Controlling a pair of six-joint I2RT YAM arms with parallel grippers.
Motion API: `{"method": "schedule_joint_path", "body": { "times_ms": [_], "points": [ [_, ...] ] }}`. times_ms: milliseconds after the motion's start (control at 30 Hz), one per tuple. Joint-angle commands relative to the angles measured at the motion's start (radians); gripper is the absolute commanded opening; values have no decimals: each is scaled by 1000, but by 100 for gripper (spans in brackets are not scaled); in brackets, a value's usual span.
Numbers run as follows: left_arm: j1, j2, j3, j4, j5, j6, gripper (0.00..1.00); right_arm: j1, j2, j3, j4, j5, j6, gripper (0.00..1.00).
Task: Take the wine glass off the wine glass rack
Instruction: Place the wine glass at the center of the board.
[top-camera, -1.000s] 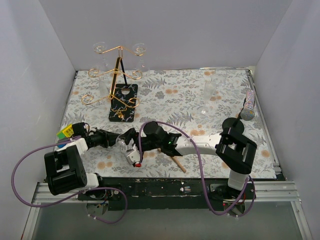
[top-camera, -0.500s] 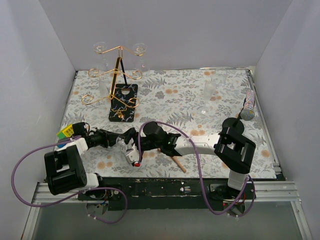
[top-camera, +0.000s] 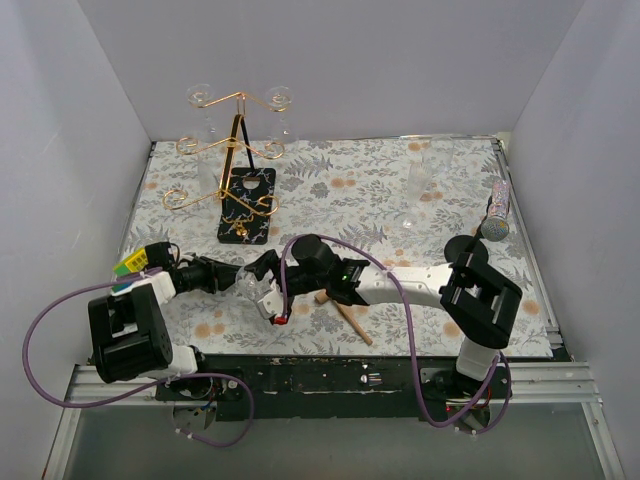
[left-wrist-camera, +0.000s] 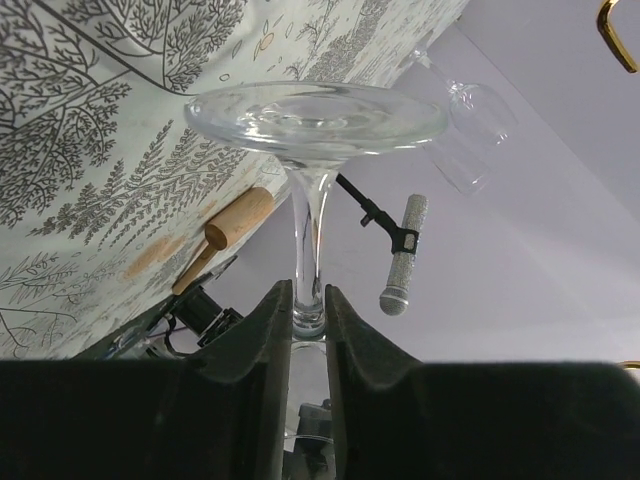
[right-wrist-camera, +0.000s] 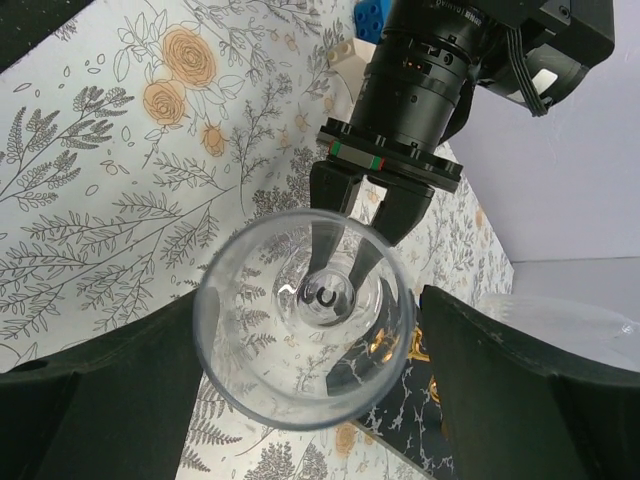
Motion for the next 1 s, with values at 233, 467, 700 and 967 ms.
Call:
{"method": "schedule_joint_path", "body": {
  "times_ms": [233, 467, 700, 967],
  "points": [
    [-5, 33, 27, 37, 64, -2, 6, -6, 38, 91, -41, -72, 15, 91],
    [-3, 36, 21, 49, 72, 1, 0, -6, 97, 137, 7, -43, 0, 49],
    [-5, 35, 20, 57, 79, -7, 0, -6, 131, 160, -33, -55, -54, 69],
    [-5, 33, 16, 52, 81, -8, 0, -6, 144, 126, 100, -28, -76, 82]
  ]
}}
